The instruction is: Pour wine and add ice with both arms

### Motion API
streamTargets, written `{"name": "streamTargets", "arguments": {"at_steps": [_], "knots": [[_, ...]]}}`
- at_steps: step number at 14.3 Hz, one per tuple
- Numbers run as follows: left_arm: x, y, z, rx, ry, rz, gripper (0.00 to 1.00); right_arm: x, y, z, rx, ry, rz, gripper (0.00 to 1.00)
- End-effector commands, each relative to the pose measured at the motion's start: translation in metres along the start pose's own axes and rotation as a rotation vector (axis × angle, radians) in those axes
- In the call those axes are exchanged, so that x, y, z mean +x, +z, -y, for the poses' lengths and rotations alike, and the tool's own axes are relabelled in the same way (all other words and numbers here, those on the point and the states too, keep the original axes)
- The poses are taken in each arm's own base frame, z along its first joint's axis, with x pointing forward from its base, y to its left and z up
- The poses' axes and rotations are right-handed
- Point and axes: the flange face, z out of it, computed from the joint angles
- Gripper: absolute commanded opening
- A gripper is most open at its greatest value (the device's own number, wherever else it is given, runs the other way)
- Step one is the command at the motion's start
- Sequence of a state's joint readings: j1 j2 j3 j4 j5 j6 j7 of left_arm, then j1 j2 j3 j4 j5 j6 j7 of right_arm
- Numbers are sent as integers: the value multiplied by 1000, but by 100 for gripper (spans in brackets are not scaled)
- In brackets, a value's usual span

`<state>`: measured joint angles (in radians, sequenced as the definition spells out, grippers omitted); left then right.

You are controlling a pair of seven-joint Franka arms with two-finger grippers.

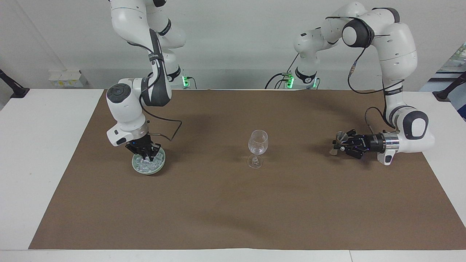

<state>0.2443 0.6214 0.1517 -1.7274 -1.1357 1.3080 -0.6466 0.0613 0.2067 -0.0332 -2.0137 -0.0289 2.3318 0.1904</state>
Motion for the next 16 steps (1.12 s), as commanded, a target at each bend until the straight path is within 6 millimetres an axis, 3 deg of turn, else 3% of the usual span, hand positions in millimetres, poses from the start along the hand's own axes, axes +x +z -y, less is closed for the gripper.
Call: {"name": "streamTargets", "arguments": {"at_steps": [1,10,13,16], "knots": [[6,-7,5,-30,9,-2,0,-7,-36,-7,7,-5,-4,0],[18,-6,9,-34,22,-4,0,-30,-119,-16,20,-3,0,0],[20,-6,9,-35,19,-10,0,-36,-135,-12,22,-8,0,0],[22,-7,11,-26,17,-27,5,-26,-145,3,26,-25,-18,0]]}}
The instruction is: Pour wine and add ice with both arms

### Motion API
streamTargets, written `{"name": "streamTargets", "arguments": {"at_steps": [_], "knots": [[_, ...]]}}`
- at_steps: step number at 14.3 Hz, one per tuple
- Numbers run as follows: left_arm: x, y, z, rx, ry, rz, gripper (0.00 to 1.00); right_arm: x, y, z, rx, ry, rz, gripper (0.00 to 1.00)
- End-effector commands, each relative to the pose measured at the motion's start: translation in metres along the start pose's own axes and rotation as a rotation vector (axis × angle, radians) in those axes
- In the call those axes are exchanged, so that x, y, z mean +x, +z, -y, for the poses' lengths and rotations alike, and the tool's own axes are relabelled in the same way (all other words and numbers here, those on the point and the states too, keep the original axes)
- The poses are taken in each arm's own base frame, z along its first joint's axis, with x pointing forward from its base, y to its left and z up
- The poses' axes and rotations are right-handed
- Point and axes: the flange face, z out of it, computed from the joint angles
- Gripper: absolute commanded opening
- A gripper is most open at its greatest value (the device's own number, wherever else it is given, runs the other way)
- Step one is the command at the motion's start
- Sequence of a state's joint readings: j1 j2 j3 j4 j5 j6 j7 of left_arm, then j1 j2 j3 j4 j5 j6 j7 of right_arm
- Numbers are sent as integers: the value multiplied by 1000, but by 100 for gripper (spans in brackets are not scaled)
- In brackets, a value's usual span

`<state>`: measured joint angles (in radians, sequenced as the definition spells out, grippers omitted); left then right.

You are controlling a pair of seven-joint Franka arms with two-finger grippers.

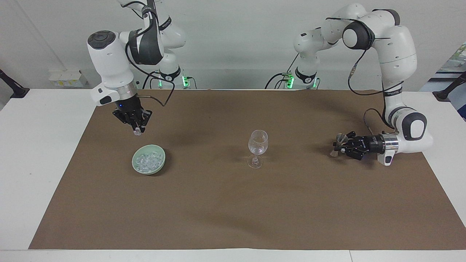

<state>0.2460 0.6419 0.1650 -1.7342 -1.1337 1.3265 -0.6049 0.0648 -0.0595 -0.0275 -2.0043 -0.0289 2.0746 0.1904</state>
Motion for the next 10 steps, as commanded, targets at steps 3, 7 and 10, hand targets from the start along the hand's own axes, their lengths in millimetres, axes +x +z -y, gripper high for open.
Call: {"name": "streamTargets", "arguments": {"at_steps": [3,7,10], "knots": [[6,-1,5,-5,10,-21,7,13,-17,45,30,-63,-19,0],[10,0,6,-4,3,-20,10,16,-37,96,46,-83,-35,0],[11,1,6,-2,2,-19,15,12,-52,137,61,-25,-42,0]]}}
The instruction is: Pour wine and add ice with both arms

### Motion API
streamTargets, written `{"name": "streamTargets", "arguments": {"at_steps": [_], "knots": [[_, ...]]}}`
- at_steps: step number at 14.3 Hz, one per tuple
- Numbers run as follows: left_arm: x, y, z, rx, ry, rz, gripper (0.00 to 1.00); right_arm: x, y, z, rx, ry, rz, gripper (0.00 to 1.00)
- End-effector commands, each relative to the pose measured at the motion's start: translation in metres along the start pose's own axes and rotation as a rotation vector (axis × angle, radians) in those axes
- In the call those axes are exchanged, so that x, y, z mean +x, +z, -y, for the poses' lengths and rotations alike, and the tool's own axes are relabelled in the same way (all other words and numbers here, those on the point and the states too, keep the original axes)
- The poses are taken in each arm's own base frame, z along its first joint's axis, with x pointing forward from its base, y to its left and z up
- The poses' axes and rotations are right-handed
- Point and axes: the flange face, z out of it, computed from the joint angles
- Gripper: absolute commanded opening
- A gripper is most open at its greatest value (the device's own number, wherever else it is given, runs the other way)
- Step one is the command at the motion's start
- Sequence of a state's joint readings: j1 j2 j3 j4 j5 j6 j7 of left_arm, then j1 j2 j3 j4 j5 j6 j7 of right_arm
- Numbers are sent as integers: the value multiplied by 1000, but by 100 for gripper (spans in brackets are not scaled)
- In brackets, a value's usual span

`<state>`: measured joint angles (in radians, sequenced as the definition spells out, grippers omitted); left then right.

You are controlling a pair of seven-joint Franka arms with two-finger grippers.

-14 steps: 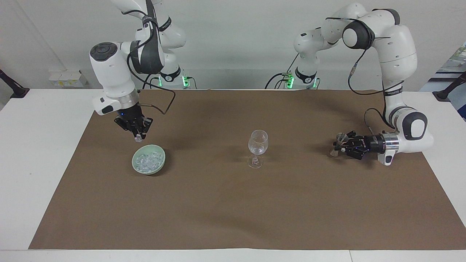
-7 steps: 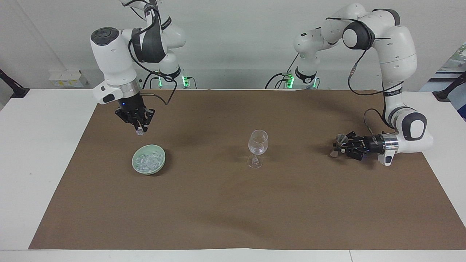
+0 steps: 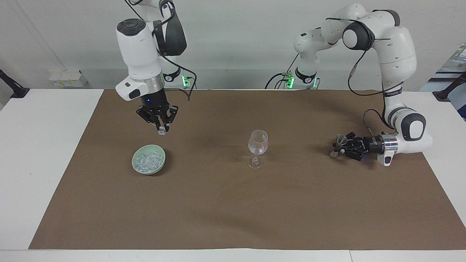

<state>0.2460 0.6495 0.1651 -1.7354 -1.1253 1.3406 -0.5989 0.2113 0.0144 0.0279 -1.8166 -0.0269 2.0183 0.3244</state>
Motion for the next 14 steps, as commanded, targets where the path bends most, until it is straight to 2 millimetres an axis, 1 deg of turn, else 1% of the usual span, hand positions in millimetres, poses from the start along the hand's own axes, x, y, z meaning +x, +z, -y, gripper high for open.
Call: {"name": "streamTargets", "arguments": {"at_steps": [1,2,3,4,5,8,9,11,13,14], "knots": [[4,1,5,-2,6,-6,17,2,-8,31,22,21,9,0],[4,1,5,-2,6,-6,17,-3,-9,45,30,-2,10,0],[4,1,5,-2,6,-6,18,-10,-9,64,37,-18,12,0],[4,1,5,-2,6,-6,24,-10,-20,82,59,-14,-5,0],[4,1,5,-2,6,-6,24,-7,-29,95,78,-1,-16,0],[4,0,5,-2,5,-8,29,-16,-28,153,116,81,33,0],[4,1,5,-1,6,-7,32,-15,-29,164,130,121,36,0],[4,1,5,-1,6,-7,34,-19,-27,186,146,137,47,0],[4,0,5,-3,7,-8,41,-23,-22,205,158,176,59,0],[3,0,5,-2,7,-7,44,-24,-23,220,171,186,61,0]]}}
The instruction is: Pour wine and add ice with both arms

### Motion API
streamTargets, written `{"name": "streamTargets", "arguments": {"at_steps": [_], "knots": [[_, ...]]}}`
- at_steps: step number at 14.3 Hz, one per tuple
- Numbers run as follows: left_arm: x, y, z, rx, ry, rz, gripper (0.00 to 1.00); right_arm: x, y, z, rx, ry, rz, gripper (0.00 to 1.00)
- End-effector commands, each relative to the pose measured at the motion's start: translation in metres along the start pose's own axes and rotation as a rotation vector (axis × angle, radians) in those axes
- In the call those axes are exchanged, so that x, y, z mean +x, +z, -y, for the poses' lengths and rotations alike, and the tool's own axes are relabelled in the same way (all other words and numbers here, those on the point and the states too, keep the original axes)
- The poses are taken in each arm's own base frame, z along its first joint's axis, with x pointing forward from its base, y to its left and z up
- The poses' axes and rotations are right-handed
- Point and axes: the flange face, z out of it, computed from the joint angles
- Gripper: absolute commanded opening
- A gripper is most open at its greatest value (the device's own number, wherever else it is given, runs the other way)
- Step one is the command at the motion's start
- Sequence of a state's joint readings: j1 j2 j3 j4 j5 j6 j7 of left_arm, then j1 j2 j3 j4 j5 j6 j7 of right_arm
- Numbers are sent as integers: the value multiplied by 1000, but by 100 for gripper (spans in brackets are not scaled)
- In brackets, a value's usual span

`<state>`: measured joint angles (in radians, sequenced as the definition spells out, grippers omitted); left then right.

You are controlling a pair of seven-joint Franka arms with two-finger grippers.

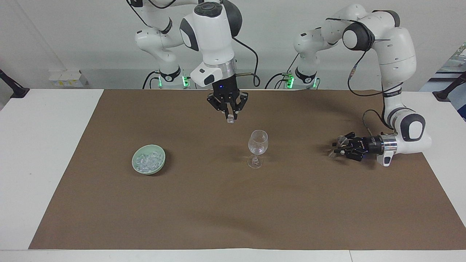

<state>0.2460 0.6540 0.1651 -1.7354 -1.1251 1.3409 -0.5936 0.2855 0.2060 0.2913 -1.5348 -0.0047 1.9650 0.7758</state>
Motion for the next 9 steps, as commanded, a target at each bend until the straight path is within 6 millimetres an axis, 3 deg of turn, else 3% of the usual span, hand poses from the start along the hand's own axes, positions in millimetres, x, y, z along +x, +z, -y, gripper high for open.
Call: {"name": "streamTargets", "arguments": {"at_steps": [1,2,3,5,9], "knots": [[0,-1,4,-3,7,-9,49,3,4,31,38,37,21,0],[1,-1,4,-1,4,-9,63,2,9,38,45,35,25,0],[0,-2,5,13,2,-22,95,-3,18,46,44,42,34,0],[0,-2,4,29,-7,-35,100,-5,27,66,43,59,25,0],[-10,-9,0,52,9,-56,100,2,44,75,44,56,25,0]]}}
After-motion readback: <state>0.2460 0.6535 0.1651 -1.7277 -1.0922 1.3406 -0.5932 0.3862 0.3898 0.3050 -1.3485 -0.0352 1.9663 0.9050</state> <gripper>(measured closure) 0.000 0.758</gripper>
